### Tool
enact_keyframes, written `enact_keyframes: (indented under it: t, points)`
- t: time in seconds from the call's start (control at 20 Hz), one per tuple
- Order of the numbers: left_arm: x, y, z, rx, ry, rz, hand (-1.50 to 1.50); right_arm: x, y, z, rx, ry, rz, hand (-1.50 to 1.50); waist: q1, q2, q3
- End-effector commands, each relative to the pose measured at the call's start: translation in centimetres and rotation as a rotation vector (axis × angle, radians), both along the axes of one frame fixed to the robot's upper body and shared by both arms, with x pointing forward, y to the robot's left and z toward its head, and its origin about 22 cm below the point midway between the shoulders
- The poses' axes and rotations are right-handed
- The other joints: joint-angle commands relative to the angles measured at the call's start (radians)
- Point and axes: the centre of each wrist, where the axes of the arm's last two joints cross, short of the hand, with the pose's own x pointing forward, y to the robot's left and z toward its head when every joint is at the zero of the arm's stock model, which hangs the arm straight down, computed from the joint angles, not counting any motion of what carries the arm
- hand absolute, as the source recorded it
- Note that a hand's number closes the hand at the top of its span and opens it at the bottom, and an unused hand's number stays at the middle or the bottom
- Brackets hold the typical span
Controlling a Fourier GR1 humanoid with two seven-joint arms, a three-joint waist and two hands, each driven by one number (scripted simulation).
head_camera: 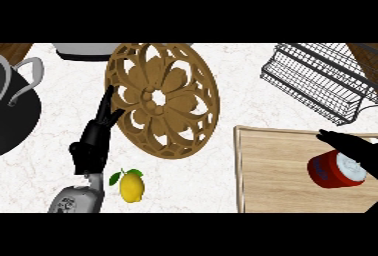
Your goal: Pick the can from the tray and place it in the tiered basket
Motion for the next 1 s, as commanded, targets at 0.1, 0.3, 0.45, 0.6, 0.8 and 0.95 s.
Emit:
enact_keyframes:
  t: [0.1, 0.3, 0.45, 0.6, 0.8, 0.95]
  points:
    - [1.0, 2.5, -0.7, -0.004, -0.001, 0.004, 0.00, 1.0, 1.1, -1.2, 0.035, -0.002, -0.010, -1.50, 0.000, 0.001, 0.000]
    - [-0.8, 0.3, 1.0, -0.008, -0.002, -0.019, 0.00, -0.6, -0.6, -2.6, 0.087, -0.046, -0.048, 1.50, 0.001, -0.001, 0.000]
    - [0.6, 1.5, 1.1, -0.002, -0.007, -0.007, 0.00, 0.4, -0.3, -3.2, 0.059, -0.146, -0.015, 1.50, 0.000, 0.000, 0.000]
    - [-0.2, 0.0, 0.5, 0.016, -0.007, -0.017, 0.00, 2.5, 1.8, -4.7, -0.018, -0.243, 0.033, 1.50, 0.008, 0.001, 0.001]
    - [-0.1, -1.2, -0.8, 0.001, -0.012, -0.017, 0.00, 3.5, 4.5, -4.6, -0.097, -0.217, -0.123, 1.50, 0.011, 0.003, 0.000]
    - [0.3, -1.2, 0.9, 0.005, -0.014, -0.053, 0.00, 3.7, 4.1, -6.1, -0.250, -0.059, -0.484, 1.50, 0.046, 0.017, -0.005]
